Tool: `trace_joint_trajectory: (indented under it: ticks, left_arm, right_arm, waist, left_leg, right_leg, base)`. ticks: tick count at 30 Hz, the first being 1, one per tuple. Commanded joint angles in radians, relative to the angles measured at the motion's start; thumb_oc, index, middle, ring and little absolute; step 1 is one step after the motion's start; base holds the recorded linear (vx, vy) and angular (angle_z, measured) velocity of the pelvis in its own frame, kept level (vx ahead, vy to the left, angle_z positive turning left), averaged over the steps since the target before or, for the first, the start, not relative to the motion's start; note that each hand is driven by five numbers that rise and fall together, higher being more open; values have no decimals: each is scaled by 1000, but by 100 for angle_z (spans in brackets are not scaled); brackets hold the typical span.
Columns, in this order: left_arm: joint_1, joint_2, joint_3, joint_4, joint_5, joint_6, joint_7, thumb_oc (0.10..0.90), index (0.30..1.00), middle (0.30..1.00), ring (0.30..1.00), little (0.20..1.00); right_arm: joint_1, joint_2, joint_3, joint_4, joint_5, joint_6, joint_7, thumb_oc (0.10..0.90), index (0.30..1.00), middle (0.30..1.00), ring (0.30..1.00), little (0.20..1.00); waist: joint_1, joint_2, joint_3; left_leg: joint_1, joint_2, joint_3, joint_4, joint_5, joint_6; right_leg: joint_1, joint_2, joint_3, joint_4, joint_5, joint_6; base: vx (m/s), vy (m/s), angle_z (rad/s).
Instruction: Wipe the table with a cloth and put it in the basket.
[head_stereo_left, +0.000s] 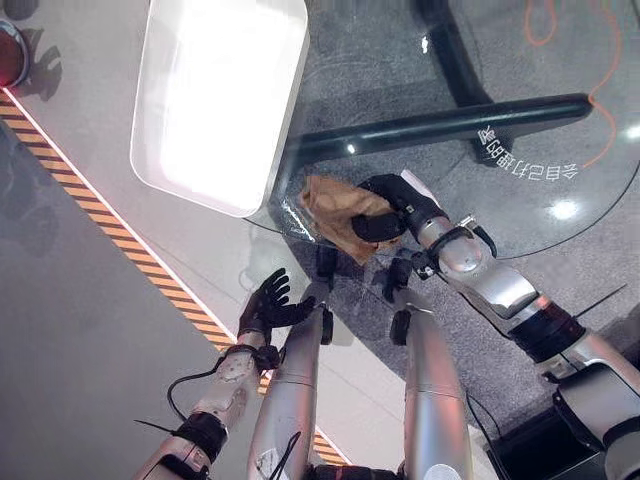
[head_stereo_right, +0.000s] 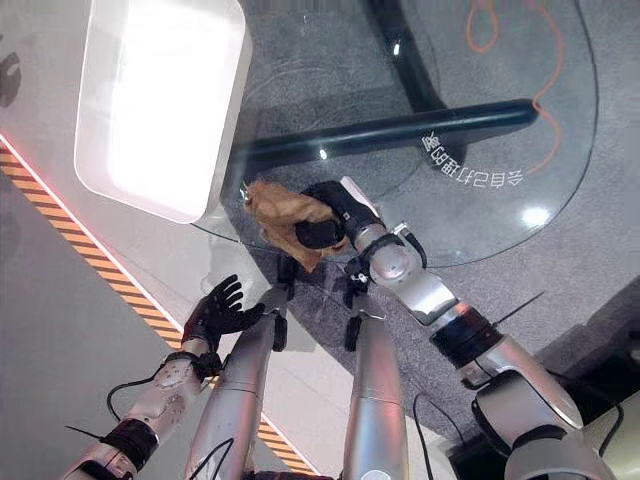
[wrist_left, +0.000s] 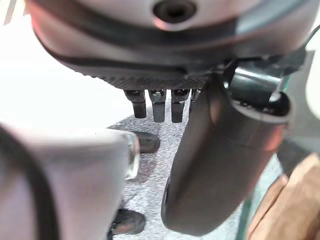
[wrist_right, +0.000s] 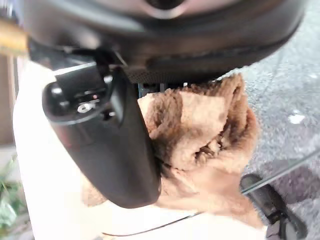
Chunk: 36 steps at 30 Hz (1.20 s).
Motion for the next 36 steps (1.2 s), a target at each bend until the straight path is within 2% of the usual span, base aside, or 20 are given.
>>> trace_joint_trajectory:
  ticks: [1,2,3,4,8,12,17,22,29,36]
  left_arm:
    - [117,19,45,-59,-78,-71,-62,800,900,900,900,900]
    - [123,21,49,-74,-97,-72,-79,800,900,900,900,900]
    - [143,22,45,-82,-109,-74,-91,800,900,900,900,900]
    - [140,27,58,-123,-141,-68,-117,800,900,900,900,900]
    - [170,39,64,-227,-233,-67,-201,800,900,900,900,900]
    - [192,55,60,-351,-332,-39,-283,800,900,900,900,900]
    - [227,55,69,-457,-506,-21,-472,800,900,900,900,900]
    - [207,49,62,-570,-642,-30,-624,800,900,900,900,900]
    - [142,24,34,-666,-738,-36,-693,800,900,900,900,900]
    - [92,34,30,-721,-767,-25,-668,800,900,900,900,900]
  right_arm:
    - [-8,18,-105,-232,128,-195,18,100,300,300,300,200]
    - [11,19,-118,-241,139,-203,22,100,300,300,300,200]
    - [36,22,-122,-245,146,-212,21,100,300,300,300,200]
    - [53,19,-146,-265,170,-230,31,100,300,300,300,200]
    - [112,19,-190,-310,202,-263,61,100,300,300,300,200]
    - [158,18,-228,-365,233,-308,101,100,300,300,300,200]
    - [205,26,-273,-431,275,-383,130,100,300,300,300,200]
    - [241,39,-299,-455,267,-413,134,100,300,300,300,200]
    - [258,62,-280,-465,264,-408,170,100,300,300,300,200]
    - [252,65,-243,-452,260,-375,209,100,300,300,300,200]
  waist:
    - [3,11,-21]
    - [1,11,-21]
    - [2,13,-21]
    - [-3,12,-21]
    - [-9,13,-21]
    - [-17,8,-21]
    - [-28,5,-21]
    - [-45,-1,-21]
    - [-58,-25,-21]
    - [-59,-39,-21]
  left_leg:
    - [65,-54,47,15,-102,32]
    - [75,-54,46,12,-102,33]
    - [112,-54,41,14,-130,30]
    - [98,-53,44,4,-102,35]
    - [131,-53,41,-5,-103,38]
    - [160,-50,43,-4,-108,41]
    - [186,-48,49,-10,-111,44]
    - [181,-45,58,-7,-114,52]
    - [176,-45,69,-20,-109,60]
    - [166,-49,66,-20,-105,59]
  right_leg:
    - [30,37,-10,-69,33,44]
    - [39,38,-11,-68,31,43]
    - [72,40,-7,-58,2,49]
    - [60,38,-13,-70,26,41]
    - [92,42,-13,-75,21,37]
    - [128,44,-15,-83,16,31]
    - [158,48,-6,-95,17,29]
    - [152,56,10,-94,22,29]
    - [146,71,29,-112,38,32]
    - [149,72,30,-126,46,35]
  base:
    - [-97,-41,-4]
    - [20,-28,-3]
    - [-42,-40,-4]
    - [-43,-38,-1]
    - [-57,-42,-3]
    - [-33,-33,-3]
    - [-8,-7,-2]
    - [-11,6,-3]
    - [-7,-6,-4]
    - [-6,-4,-3]
